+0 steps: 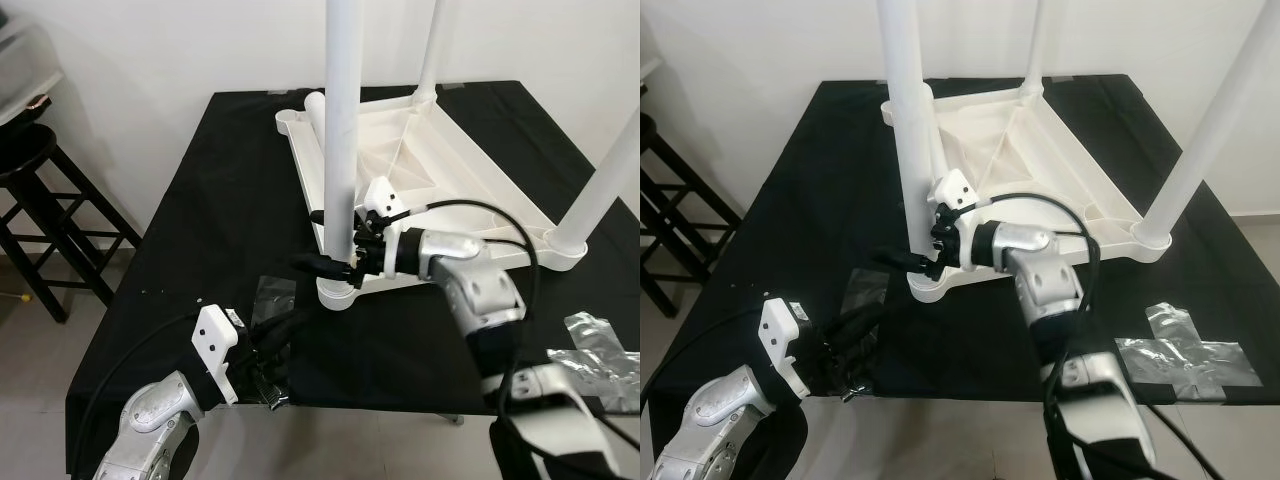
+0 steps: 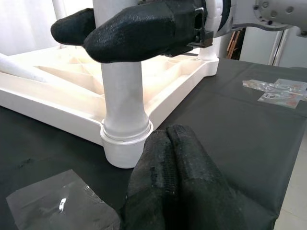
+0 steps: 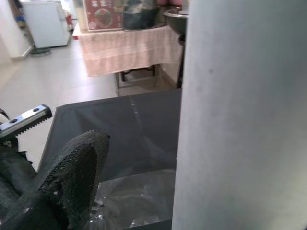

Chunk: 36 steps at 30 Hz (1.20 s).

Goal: Building children table

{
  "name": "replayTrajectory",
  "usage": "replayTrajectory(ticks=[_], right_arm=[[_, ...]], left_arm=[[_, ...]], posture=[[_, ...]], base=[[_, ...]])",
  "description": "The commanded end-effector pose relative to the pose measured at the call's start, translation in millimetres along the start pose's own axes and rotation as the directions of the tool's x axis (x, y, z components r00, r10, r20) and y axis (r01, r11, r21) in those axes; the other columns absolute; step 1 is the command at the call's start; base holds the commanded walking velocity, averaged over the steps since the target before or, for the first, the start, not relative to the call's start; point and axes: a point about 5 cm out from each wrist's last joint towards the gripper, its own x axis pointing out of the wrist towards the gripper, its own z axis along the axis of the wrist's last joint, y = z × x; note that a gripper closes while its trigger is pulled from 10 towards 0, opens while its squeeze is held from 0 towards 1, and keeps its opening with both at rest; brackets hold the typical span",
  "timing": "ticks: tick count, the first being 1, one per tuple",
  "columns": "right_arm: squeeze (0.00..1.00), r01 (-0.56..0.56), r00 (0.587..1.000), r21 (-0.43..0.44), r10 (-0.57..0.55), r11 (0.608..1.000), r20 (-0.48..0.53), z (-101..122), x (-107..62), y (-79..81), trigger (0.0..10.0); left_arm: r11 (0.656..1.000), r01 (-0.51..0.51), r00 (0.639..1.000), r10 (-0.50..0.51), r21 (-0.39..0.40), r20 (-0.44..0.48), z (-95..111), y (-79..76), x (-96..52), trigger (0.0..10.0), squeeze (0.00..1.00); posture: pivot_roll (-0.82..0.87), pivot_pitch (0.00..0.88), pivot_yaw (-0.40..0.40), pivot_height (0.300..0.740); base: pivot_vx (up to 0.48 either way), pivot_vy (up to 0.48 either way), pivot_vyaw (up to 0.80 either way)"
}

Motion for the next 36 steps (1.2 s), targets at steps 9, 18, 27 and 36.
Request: replayTrajectory(ticks=[9,18,27,36], right_arm=[[0.0,-0.155,0.987,0.077,0.152,0.985,0.044,-1.2,2.5,-3.8,0.0],[0.0,-0.099,0.994,0.082,0.095,0.992,0.049,-12.6,-2.7,0.3,0.0],[0.0,0.392,0.919,0.234,-0.367,0.89,-0.143,-67.7,18.8,48.8,0.0],[0.0,0.573,0.818,0.147,-0.55,0.806,-0.171,-53.3,26.7,49.7,0.0]], left_arm=[[1.0,0.004,1.0,-0.004,-0.001,-0.016,-5.4,-2.6,-3.3,0.0,0.0],[1.0,0.003,1.0,-0.003,-0.002,-0.014,-5.0,-3.2,-3.4,0.0,0.0],[1.0,0.001,1.0,-0.001,-0.001,-0.011,-3.5,-2.5,-4.4,0.0,0.0],[1.0,0.012,1.0,-0.012,-0.001,-0.015,-3.5,-1.1,-3.5,0.0,0.0]], posture=[[0.03,0.071,0.017,0.74],[0.02,0.075,0.018,0.74],[0.02,0.085,0.013,0.74],[0.01,0.08,0.024,0.74]], base=[[0.0,0.0,0.0],[0.0,0.0,0.0],[0.0,0.0,0.0],[0.0,0.0,0.0]])
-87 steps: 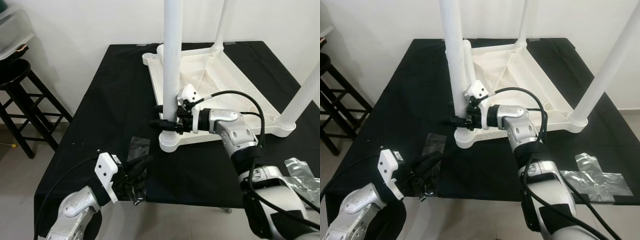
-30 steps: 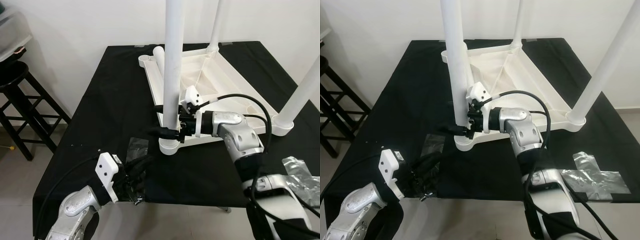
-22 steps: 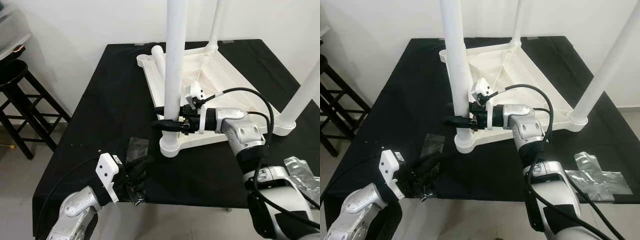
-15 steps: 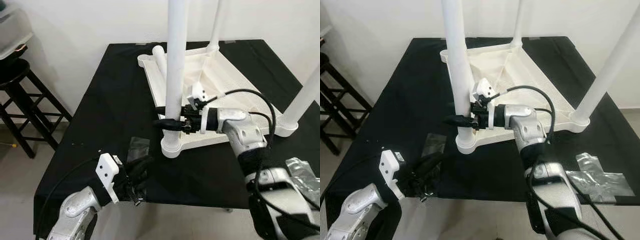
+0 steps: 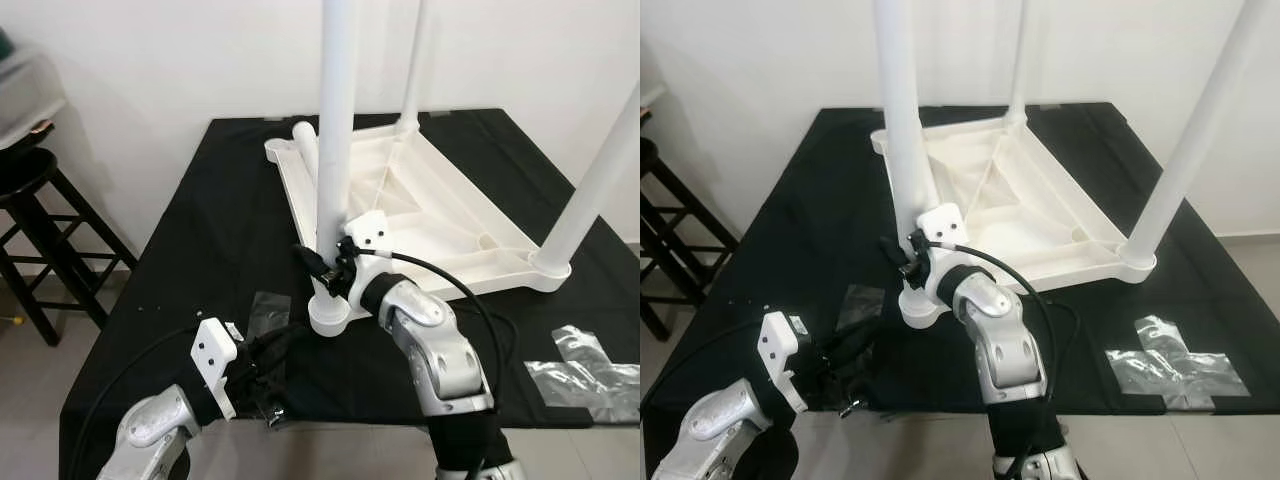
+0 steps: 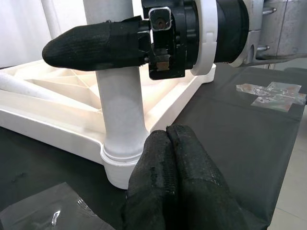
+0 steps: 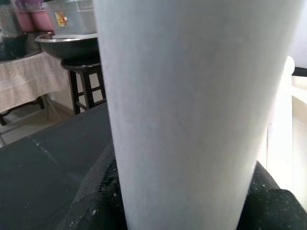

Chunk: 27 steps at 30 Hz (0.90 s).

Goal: Building children table

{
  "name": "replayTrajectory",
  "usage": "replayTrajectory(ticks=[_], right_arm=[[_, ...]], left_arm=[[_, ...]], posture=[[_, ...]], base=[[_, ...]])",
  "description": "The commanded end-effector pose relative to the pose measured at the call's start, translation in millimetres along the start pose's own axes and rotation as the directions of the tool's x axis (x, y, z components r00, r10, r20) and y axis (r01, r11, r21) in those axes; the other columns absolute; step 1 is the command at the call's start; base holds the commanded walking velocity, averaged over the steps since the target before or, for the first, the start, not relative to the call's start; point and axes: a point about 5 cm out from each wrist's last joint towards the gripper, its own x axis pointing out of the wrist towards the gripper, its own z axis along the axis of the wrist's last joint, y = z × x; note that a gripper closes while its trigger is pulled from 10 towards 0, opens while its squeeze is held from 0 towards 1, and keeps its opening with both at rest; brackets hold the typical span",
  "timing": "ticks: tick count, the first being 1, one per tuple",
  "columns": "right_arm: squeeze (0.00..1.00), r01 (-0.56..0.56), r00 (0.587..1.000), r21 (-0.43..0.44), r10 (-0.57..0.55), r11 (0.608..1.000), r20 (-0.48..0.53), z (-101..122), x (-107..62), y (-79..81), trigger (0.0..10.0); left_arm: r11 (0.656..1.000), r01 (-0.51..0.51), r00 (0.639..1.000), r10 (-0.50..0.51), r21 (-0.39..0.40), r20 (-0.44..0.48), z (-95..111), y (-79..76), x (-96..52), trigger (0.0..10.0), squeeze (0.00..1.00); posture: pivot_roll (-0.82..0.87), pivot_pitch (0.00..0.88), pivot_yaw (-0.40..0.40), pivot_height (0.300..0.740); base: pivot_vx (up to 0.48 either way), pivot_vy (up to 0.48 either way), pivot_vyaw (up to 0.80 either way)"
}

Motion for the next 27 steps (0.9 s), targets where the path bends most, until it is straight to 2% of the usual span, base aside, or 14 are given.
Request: replayTrajectory(ticks=[1,6,7,11,12,13,14,15,16,17,19,25,26,27], right_arm=[[0.0,0.024,0.986,0.028,-0.019,0.999,-0.165,-31.2,-0.4,-1.0,10.0],[0.0,-0.036,0.991,0.041,0.041,0.999,-0.13,-20.6,2.8,-2.5,10.0],[1.0,-0.052,0.992,0.045,0.057,0.998,-0.115,-16.2,3.6,-5.6,10.0],[1.0,-0.12,0.989,0.05,0.124,0.991,-0.076,-7.7,5.2,-8.2,10.0],[1.0,-0.226,0.973,0.032,0.227,0.974,-0.036,1.3,6.3,-10.1,10.0],[0.15,-0.363,0.932,-0.032,0.363,0.931,-0.004,8.9,4.9,-12.0,10.0],[0.15,-0.363,0.932,-0.032,0.363,0.931,-0.004,8.9,4.9,-12.0,10.0],[0.0,-0.483,0.875,-0.083,0.484,0.872,-0.009,12.1,-0.1,-13.7,10.0],[0.0,-0.483,0.875,-0.083,0.484,0.872,-0.009,12.1,-0.1,-13.7,10.0],[0.0,-0.566,0.824,-0.117,0.565,0.816,-0.041,12.6,-3.5,-18.9,10.0],[0.0,-0.597,0.802,-0.134,0.592,0.791,-0.078,13.8,-3.1,-26.7,10.0],[0.0,-0.605,0.796,-0.096,0.596,0.791,-0.106,17.7,4.6,-46.1,10.0],[0.0,-0.583,0.811,-0.089,0.574,0.807,-0.111,17.8,8.3,-53.8,8.9],[0.0,-0.551,0.833,-0.087,0.541,0.83,-0.119,16.7,11.5,-61.8,1.6]], left_arm=[[1.0,0.001,1.0,-0.001,-0.002,-0.014,-2.3,0.4,-2.3,0.0,0.0],[1.0,-0.006,1.0,0.006,0.0,-0.011,-1.8,1.3,-2.3,0.0,0.0],[1.0,-0.006,1.0,0.006,0.0,-0.011,-1.5,1.5,-2.4,0.0,0.0],[1.0,-0.007,1.0,0.007,0.002,-0.011,-1.3,1.7,-2.6,0.0,0.0],[1.0,-0.007,1.0,0.007,0.003,-0.012,-1.1,1.8,-2.8,0.0,0.0],[1.0,-0.005,1.0,0.005,0.002,-0.012,-0.9,1.8,-2.6,0.0,0.0],[1.0,-0.005,1.0,0.005,0.002,-0.012,-0.9,1.8,-2.6,0.0,0.0],[1.0,-0.004,1.0,0.004,0.001,-0.012,-0.8,1.4,-2.4,0.0,0.0],[1.0,-0.004,1.0,0.004,0.001,-0.012,-0.8,1.4,-2.4,0.0,0.0],[1.0,-0.002,1.0,0.002,0.001,-0.011,-0.6,1.0,-2.1,0.0,0.0],[1.0,-0.001,1.0,0.001,0.001,-0.011,-0.5,0.6,-2.1,0.0,0.0],[1.0,-0.003,1.0,0.003,0.001,-0.011,-0.4,0.2,-2.2,0.0,0.0],[1.0,-0.004,1.0,0.004,0.001,-0.011,-0.1,-0.1,-2.6,0.0,0.0],[1.0,-0.005,1.0,0.005,0.002,-0.011,0.4,-0.4,-3.0,0.0,0.0]], posture=[[0.01,0.083,0.021,0.74],[0.01,0.081,0.023,0.74],[0.02,0.084,0.025,0.74],[0.02,0.084,0.027,0.74],[0.02,0.086,0.028,0.74],[0.02,0.088,0.035,0.74],[0.02,0.088,0.035,0.74],[0.02,0.089,0.034,0.74],[0.02,0.089,0.034,0.74],[0.03,0.09,0.032,0.74],[0.03,0.093,0.03,0.74],[0.03,0.093,0.03,0.74],[0.04,0.102,0.027,0.74],[0.04,0.104,0.029,0.74]], base=[[0.0,0.0,0.0],[0.0,0.0,0.0],[0.0,0.0,0.0],[0.0,0.0,0.0],[0.0,0.0,0.0],[0.0,0.0,0.0],[0.0,0.0,0.0],[0.0,0.0,0.0],[0.0,0.0,0.0],[0.0,0.0,0.0],[0.0,0.0,0.0],[0.0,0.0,0.0],[0.0,0.0,0.0],[0.0,0.0,0.0]])
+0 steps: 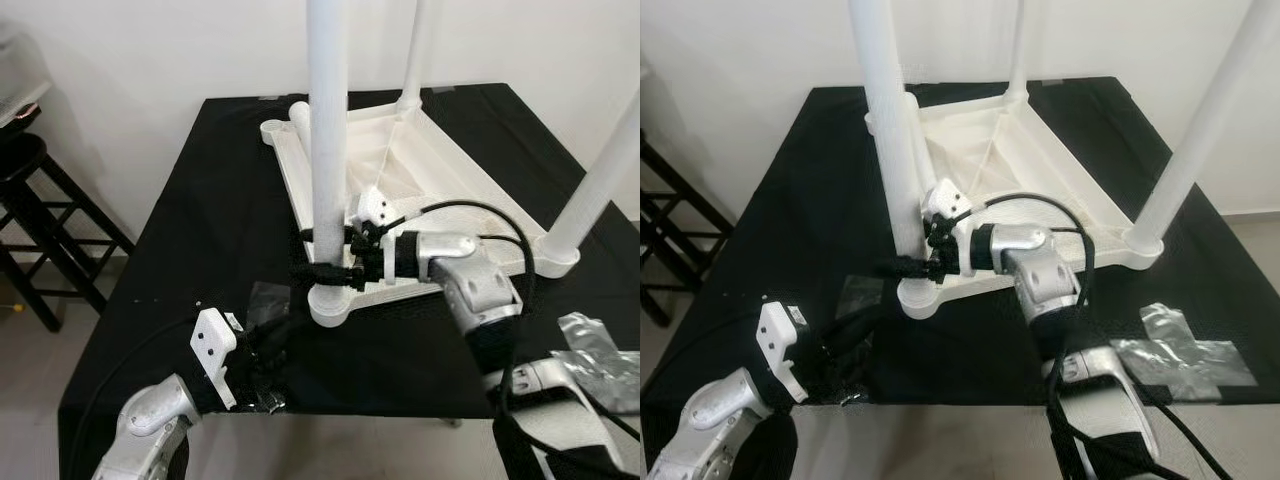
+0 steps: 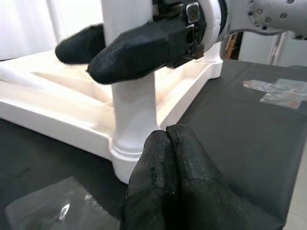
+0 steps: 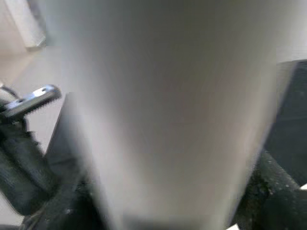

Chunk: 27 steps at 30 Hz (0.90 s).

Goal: Building children table

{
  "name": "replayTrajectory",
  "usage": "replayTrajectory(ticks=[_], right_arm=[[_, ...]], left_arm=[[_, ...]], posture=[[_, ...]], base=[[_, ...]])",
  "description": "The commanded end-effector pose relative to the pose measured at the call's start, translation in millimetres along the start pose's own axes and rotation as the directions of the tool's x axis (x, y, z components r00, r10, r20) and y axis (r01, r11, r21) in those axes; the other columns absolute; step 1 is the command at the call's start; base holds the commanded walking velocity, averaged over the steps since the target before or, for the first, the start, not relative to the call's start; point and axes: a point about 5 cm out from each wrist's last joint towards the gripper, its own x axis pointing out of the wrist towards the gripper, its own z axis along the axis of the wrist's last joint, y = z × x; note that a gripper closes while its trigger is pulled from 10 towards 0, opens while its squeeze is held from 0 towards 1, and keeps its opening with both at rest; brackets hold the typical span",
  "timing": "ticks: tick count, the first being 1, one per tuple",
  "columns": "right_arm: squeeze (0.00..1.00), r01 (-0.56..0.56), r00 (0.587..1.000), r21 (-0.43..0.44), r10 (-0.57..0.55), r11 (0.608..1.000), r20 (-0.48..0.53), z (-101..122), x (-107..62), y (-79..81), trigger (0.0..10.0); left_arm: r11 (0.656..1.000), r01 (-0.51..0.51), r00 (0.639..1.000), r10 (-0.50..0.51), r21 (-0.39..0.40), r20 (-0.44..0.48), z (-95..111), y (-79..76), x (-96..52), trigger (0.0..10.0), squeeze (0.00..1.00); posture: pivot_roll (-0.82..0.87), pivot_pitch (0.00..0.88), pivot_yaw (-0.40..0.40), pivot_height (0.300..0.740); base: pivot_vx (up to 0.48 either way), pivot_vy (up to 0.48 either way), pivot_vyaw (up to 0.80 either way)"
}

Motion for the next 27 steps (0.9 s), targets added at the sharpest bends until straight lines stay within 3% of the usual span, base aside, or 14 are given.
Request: replayTrajectory(ticks=[1,3,4,13,18,20,21,22,23,24,27], right_arm=[[0.0,0.068,0.998,0.006,-0.068,0.998,-0.018,-4.4,-4.7,-13.0,1.6],[0.0,0.072,0.997,0.006,-0.072,0.997,-0.02,-5.3,-6.1,-16.3,1.6],[0.0,0.065,0.998,0.008,-0.065,0.998,-0.017,-5.1,-8.2,-18.1,0.0],[0.0,0.009,0.999,0.006,-0.009,1.0,-0.036,-7.6,-20.4,-21.3,0.0],[0.0,0.064,0.992,-0.015,-0.066,0.998,-0.11,-23.3,-18.0,-13.5,0.0],[0.0,0.332,0.927,0.055,-0.315,0.942,-0.205,-54.9,-1.8,9.3,0.0],[0.0,0.332,0.927,0.055,-0.315,0.942,-0.205,-54.9,-1.8,9.3,0.0],[0.0,0.48,0.87,0.117,-0.454,0.87,-0.192,-63.6,7.5,26.8,0.0],[0.0,0.48,0.87,0.117,-0.454,0.87,-0.192,-63.6,7.5,26.8,0.0],[0.0,0.579,0.814,0.147,-0.557,0.802,-0.164,-61.4,13.2,50.2,0.0],[0.0,0.579,0.814,0.147,-0.557,0.802,-0.164,-61.4,13.2,50.2,0.0]], left_arm=[[1.0,-0.004,1.0,0.004,-0.005,-0.017,-1.5,-0.9,-3.4,0.0,0.0],[1.0,-0.004,1.0,0.004,-0.004,-0.017,-1.3,-1.1,-3.6,0.0,0.0],[1.0,-0.005,1.0,0.005,-0.004,-0.018,-1.0,-0.9,-4.5,0.0,0.0],[1.0,-0.004,1.0,0.004,-0.004,-0.022,-0.8,0.1,-6.2,0.0,0.0],[1.0,-0.008,1.0,0.007,-0.003,-0.02,-1.0,-0.4,-5.9,0.0,0.0],[1.0,-0.011,1.0,0.01,-0.002,-0.018,-0.7,-1.8,-5.8,0.0,0.0],[1.0,-0.011,1.0,0.01,-0.002,-0.018,-0.7,-1.8,-5.8,0.0,0.0],[1.0,-0.012,1.0,0.012,0.0,-0.017,-0.3,-2.4,-6.0,0.0,0.0],[1.0,-0.012,1.0,0.012,0.0,-0.017,-0.3,-2.4,-6.0,0.0,0.0],[1.0,-0.014,1.0,0.014,0.002,-0.018,0.2,-2.4,-6.3,0.0,0.0],[1.0,-0.014,1.0,0.014,0.002,-0.018,0.2,-2.4,-6.3,0.0,0.0]], posture=[[0.04,0.104,0.029,0.74],[0.04,0.104,0.029,0.74],[0.05,0.112,0.038,0.74],[0.04,0.113,0.034,0.74],[0.04,0.112,0.017,0.74],[0.04,0.113,0.003,0.74],[0.04,0.113,0.003,0.74],[0.05,0.114,-0.002,0.74],[0.05,0.114,-0.002,0.74],[0.04,0.112,0.008,0.74],[0.04,0.112,0.008,0.74]], base=[[0.0,0.0,0.0],[0.0,0.0,0.0],[0.0,0.0,0.0],[0.0,0.0,0.0],[0.0,0.0,0.0],[0.0,0.0,0.0],[0.0,0.0,0.0],[0.0,0.0,0.0],[0.0,0.0,0.0],[0.0,0.0,0.0],[0.0,0.0,0.0]])
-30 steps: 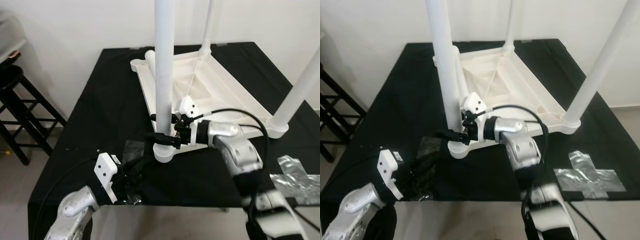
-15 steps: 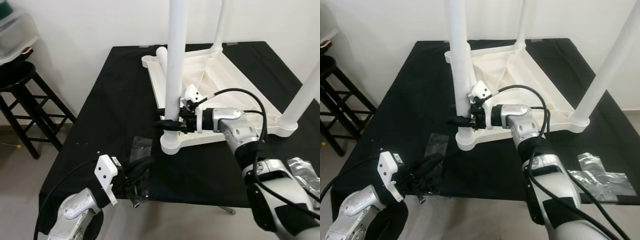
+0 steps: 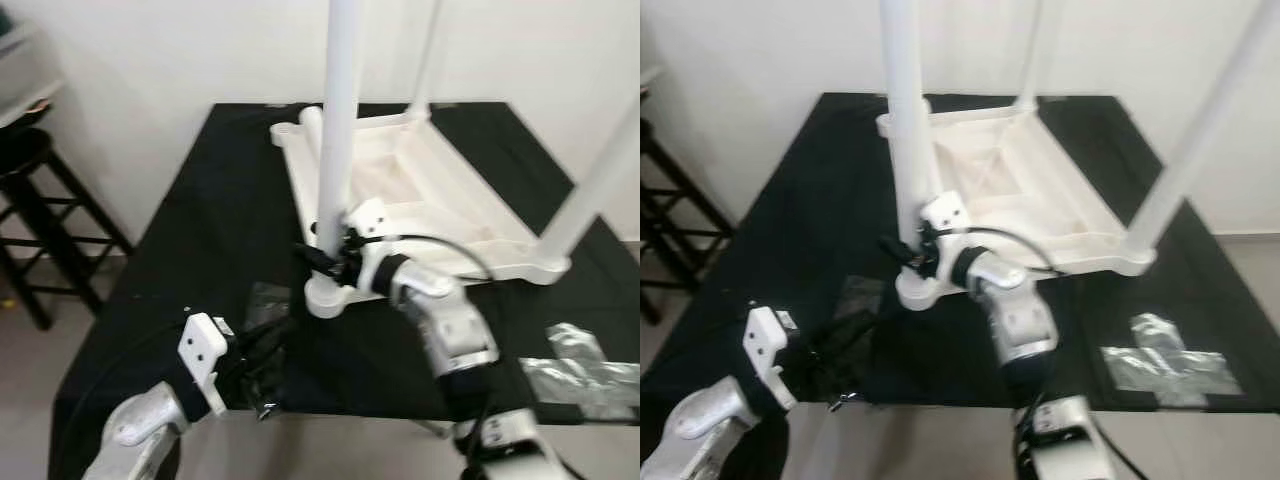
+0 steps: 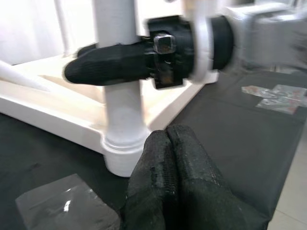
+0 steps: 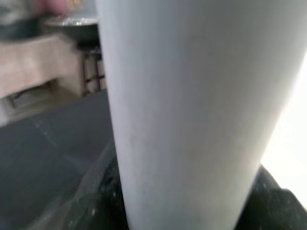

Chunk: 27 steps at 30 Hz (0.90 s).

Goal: Building children table

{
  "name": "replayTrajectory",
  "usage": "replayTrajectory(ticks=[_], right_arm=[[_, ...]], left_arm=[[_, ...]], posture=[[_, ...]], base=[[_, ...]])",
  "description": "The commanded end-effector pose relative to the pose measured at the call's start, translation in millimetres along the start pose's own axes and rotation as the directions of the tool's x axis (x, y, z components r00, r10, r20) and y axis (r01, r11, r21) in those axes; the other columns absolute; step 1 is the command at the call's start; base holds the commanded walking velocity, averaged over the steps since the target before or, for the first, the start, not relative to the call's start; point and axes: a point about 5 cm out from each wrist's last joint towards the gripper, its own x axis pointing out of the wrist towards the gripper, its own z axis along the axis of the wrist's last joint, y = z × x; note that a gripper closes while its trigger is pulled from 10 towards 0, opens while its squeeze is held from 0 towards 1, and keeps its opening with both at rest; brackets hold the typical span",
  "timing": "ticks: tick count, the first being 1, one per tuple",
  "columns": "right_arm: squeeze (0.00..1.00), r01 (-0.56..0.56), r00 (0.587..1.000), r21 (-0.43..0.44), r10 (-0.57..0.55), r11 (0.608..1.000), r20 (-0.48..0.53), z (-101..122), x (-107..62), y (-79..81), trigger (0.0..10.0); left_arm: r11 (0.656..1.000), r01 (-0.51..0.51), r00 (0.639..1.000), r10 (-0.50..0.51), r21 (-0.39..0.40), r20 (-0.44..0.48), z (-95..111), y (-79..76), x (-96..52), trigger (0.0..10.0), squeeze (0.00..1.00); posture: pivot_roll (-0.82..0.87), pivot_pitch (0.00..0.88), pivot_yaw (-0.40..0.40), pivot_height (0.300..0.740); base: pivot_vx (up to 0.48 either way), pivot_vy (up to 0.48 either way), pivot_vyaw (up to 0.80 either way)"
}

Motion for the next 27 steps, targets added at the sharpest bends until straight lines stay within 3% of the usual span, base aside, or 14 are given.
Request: replayTrajectory(ticks=[1,7,8,9,10,11,12,17,18,19,20,22,24,27], right_arm=[[0.0,0.097,0.986,0.033,-0.092,0.995,-0.141,-26.7,-13.2,10.4,0.0],[0.0,0.175,0.978,0.027,-0.17,0.984,-0.123,-23.1,-19.3,4.0,0.0],[0.0,0.164,0.979,0.005,-0.162,0.986,-0.124,-21.5,-15.1,-1.1,10.0],[0.0,0.164,0.979,0.005,-0.162,0.986,-0.124,-21.5,-15.1,-1.1,10.0],[0.93,0.113,0.989,0.017,-0.11,0.993,-0.103,-16.9,-9.1,-3.0,10.0],[0.93,0.113,0.989,0.017,-0.11,0.993,-0.103,-16.9,-9.1,-3.0,10.0],[1.0,0.0,0.998,-0.002,0.0,1.0,-0.071,-2.0,-0.9,-5.2,10.0],[1.0,-0.097,0.995,-0.024,0.096,0.995,-0.03,11.2,2.8,-10.0,10.0],[0.49,-0.162,0.987,-0.041,0.162,0.986,-0.008,16.8,2.9,-11.9,10.0],[0.49,-0.162,0.987,-0.041,0.162,0.986,-0.008,16.8,2.9,-11.9,10.0],[0.0,-0.227,0.973,-0.073,0.229,0.971,0.021,21.8,2.3,-13.4,10.0],[0.0,-0.314,0.948,-0.089,0.318,0.945,0.027,22.8,0.3,-16.1,10.0],[0.0,-0.479,0.876,-0.106,0.482,0.871,-0.002,19.9,-1.6,-20.8,10.0],[0.0,-0.522,0.852,-0.106,0.524,0.846,-0.015,19.3,-1.4,-22.7,10.0]], left_arm=[[1.0,-0.003,1.0,0.003,0.008,-0.011,0.5,1.0,-2.0,0.0,0.0],[1.0,0.011,1.0,-0.011,0.0,-0.011,0.5,0.6,0.5,0.0,0.0],[1.0,0.017,1.0,-0.017,-0.003,-0.011,0.2,0.1,1.5,0.0,0.0],[1.0,0.017,1.0,-0.017,-0.003,-0.011,0.2,0.1,1.5,0.0,0.0],[1.0,0.019,1.0,-0.019,-0.004,-0.012,-0.2,-0.2,2.1,0.0,0.0],[1.0,0.019,1.0,-0.019,-0.004,-0.012,-0.2,-0.2,2.1,0.0,0.0],[1.0,0.017,1.0,-0.017,-0.003,-0.012,-0.9,-0.6,2.2,0.0,0.0],[1.0,0.015,1.0,-0.015,-0.003,-0.012,-1.2,-0.5,2.0,0.0,0.0],[1.0,0.015,1.0,-0.015,-0.003,-0.013,-1.4,-0.4,2.0,0.0,0.0],[1.0,0.015,1.0,-0.015,-0.003,-0.013,-1.4,-0.4,2.0,0.0,0.0],[1.0,0.016,1.0,-0.016,-0.003,-0.013,-1.5,-0.3,2.1,0.0,0.0],[1.0,0.016,1.0,-0.016,-0.003,-0.013,-1.5,-0.3,2.2,0.0,0.0],[1.0,0.016,1.0,-0.016,-0.003,-0.014,-1.6,-0.2,1.9,0.0,0.0],[1.0,0.016,1.0,-0.016,-0.003,-0.014,-1.4,-0.1,1.8,0.0,0.0]], posture=[[0.02,0.104,0.016,0.74],[0.01,0.093,0.027,0.74],[0.01,0.086,0.025,0.74],[0.01,0.086,0.025,0.74],[0.01,0.084,0.025,0.74],[0.01,0.084,0.025,0.74],[0.01,0.084,0.021,0.74],[0.01,0.084,0.022,0.74],[0.01,0.082,0.024,0.74],[0.01,0.082,0.024,0.74],[0.01,0.082,0.026,0.74],[0.02,0.084,0.031,0.74],[0.02,0.088,0.033,0.74],[0.02,0.09,0.033,0.74]], base=[[0.0,0.0,0.0],[0.0,0.0,0.0],[0.0,0.0,0.0],[0.0,0.0,0.0],[0.0,0.0,0.0],[0.0,0.0,0.0],[0.0,0.0,0.0],[0.0,0.0,0.0],[0.0,0.0,0.0],[0.0,0.0,0.0],[0.0,0.0,0.0],[0.0,0.0,0.0],[0.0,0.0,0.0],[0.0,0.0,0.0]])
